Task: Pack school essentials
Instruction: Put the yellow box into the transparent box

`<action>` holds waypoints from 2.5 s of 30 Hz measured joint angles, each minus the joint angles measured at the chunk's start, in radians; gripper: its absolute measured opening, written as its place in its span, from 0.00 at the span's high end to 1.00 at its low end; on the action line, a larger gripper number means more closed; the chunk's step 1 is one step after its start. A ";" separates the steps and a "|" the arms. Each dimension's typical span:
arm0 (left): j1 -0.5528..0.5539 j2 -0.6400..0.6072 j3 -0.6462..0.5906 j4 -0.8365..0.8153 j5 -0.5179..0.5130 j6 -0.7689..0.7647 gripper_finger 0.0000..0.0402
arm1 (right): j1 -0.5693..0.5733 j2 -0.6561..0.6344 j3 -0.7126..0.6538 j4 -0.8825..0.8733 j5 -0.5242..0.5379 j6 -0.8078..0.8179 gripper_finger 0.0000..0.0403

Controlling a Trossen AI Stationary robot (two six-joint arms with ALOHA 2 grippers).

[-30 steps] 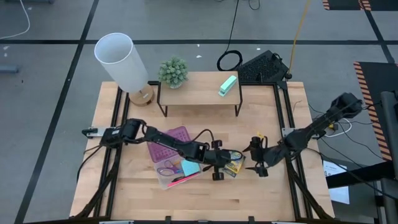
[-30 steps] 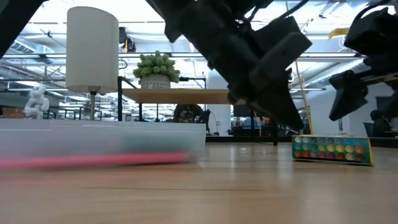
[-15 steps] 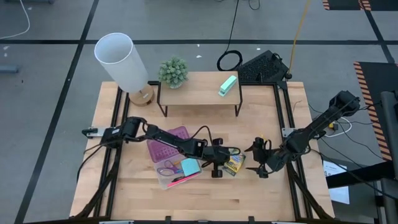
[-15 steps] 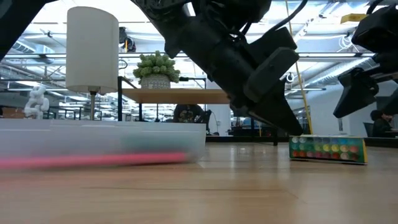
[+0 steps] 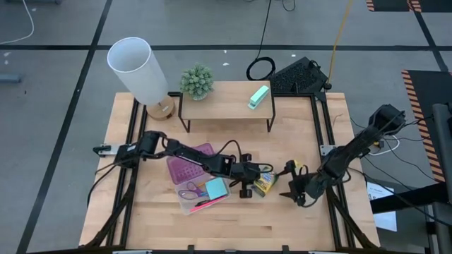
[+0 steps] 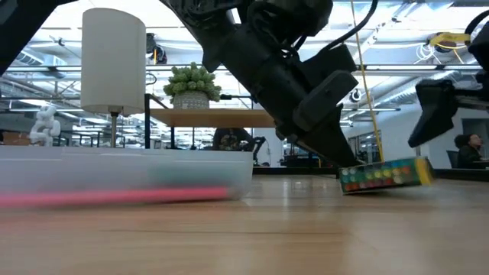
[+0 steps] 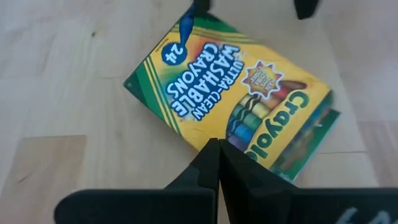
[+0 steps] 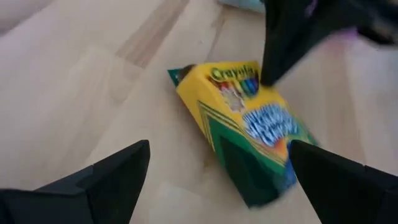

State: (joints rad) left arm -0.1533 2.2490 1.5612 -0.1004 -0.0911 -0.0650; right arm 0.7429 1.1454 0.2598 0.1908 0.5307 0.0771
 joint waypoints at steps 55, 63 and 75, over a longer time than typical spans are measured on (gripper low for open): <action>0.018 -0.015 -0.001 -0.015 0.005 0.001 0.98 | -0.122 0.234 0.096 0.047 0.070 -0.508 0.70; -0.011 -0.105 0.000 -0.072 -0.046 0.022 0.98 | -0.120 0.234 0.096 0.067 0.072 -0.502 0.76; -0.151 -0.306 0.000 -0.239 -0.347 0.050 0.89 | -0.073 0.148 0.095 0.233 0.062 -0.451 0.76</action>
State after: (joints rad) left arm -0.3040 1.9426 1.5616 -0.3398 -0.4384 -0.0149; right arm 0.6695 1.2933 0.3546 0.4239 0.5923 -0.3741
